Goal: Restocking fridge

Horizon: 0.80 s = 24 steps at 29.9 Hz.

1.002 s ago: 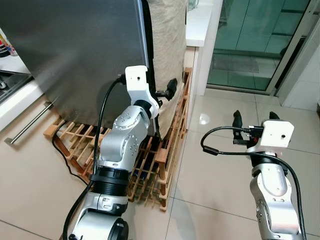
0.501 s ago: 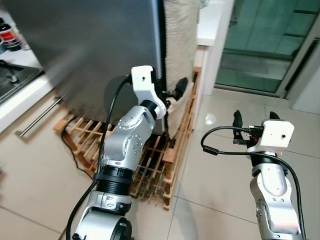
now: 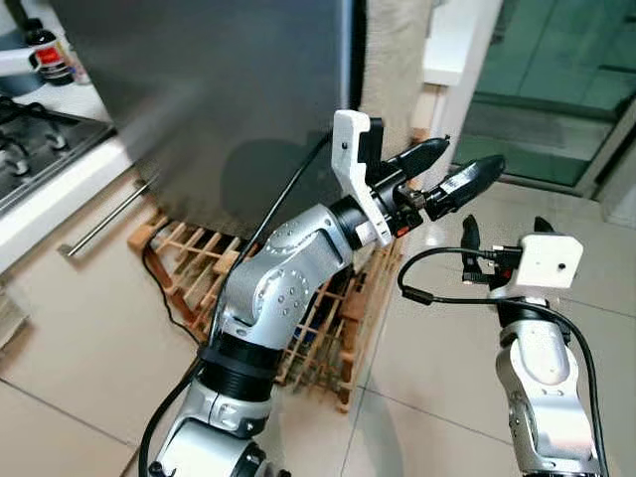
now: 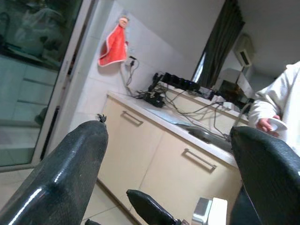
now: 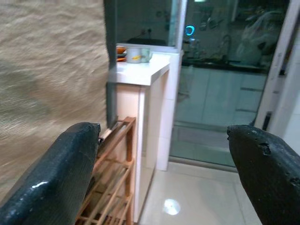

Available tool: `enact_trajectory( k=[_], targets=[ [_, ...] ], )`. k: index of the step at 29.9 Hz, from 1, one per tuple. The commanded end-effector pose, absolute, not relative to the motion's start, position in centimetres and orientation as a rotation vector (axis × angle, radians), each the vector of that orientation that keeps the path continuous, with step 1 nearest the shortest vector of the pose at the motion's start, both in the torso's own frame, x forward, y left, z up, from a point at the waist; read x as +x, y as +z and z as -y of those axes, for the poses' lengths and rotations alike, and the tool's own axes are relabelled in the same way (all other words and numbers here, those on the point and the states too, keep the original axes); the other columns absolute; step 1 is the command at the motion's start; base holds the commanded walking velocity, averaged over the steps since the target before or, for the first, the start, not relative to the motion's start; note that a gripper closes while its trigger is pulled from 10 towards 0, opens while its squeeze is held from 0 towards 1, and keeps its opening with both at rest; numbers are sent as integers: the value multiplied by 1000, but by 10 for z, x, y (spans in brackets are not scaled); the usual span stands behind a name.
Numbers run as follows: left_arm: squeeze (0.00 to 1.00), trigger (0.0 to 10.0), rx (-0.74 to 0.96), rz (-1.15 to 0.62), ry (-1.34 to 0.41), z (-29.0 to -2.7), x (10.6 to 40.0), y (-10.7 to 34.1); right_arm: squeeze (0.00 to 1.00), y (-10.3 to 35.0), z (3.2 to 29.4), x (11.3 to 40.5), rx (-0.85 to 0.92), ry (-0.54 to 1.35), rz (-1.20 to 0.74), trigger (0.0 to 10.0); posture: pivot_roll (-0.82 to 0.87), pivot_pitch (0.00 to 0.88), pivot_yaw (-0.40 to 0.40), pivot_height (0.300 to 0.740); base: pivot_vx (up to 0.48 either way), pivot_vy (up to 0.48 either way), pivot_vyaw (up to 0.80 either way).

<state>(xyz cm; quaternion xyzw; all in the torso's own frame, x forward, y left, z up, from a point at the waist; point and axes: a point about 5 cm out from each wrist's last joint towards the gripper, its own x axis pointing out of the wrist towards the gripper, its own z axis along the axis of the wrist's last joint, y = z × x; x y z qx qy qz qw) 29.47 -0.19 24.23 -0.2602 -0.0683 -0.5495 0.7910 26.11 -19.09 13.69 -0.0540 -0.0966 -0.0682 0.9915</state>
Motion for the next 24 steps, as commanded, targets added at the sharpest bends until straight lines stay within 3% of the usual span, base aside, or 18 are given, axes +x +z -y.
enact_trajectory(
  k=[1, 3, 5, 6, 7, 8, 13, 14, 18, 24],
  targets=[
    [0, 10000, -628, 191, -1169, 17, 293, 257, 0, 137, 191, 262, -110, -142, 195, 10000, -149, 0, 93, 740, 0, 0, 0],
    [0, 10000, -588, 185, -1068, 5, 304, 252, 0, 138, 191, 263, -107, -145, 201, 10000, -147, 0, 97, 740, 0, 0, 0],
    [0, 10000, -489, 195, -868, -32, 319, 240, 0, 143, 188, 264, -97, -145, 218, 10000, -135, 0, 98, 740, 0, 0, 0],
    [0, 10000, -489, 195, -868, -32, 319, 240, 0, 143, 188, 264, -97, -145, 218, 10000, -135, 0, 98, 740, 0, 0, 0],
    [0, 10000, -468, 196, -810, -50, 321, 237, 0, 144, 187, 264, -93, -141, 223, 10000, -129, 0, 98, 740, 0, 0, 0],
    [0, 10000, -463, 180, -673, -84, 322, 230, 0, 146, 185, 264, -84, -130, 228, 10000, -113, 0, 92, 740, 0, 0, 0],
    [0, 10000, -438, 155, -476, -121, 325, 219, 0, 147, 181, 268, -70, -105, 227, 10000, -79, 0, 75, 740, 0, 0, 0],
    [0, 10000, -436, 136, -332, -142, 329, 211, 0, 147, 177, 271, -68, -84, 224, 10000, -67, 0, 68, 740, 0, 0, 0],
    [0, 10000, -358, 110, -175, -163, 333, 200, 0, 148, 174, 279, -64, -72, 220, 10000, -43, 0, 56, 740, 0, 0, 0],
    [0, 10000, -268, 80, -151, -167, 329, 193, 0, 153, 170, 290, -57, -67, 231, 10000, -24, 0, 53, 740, 0, 0, 0]
  ],
)
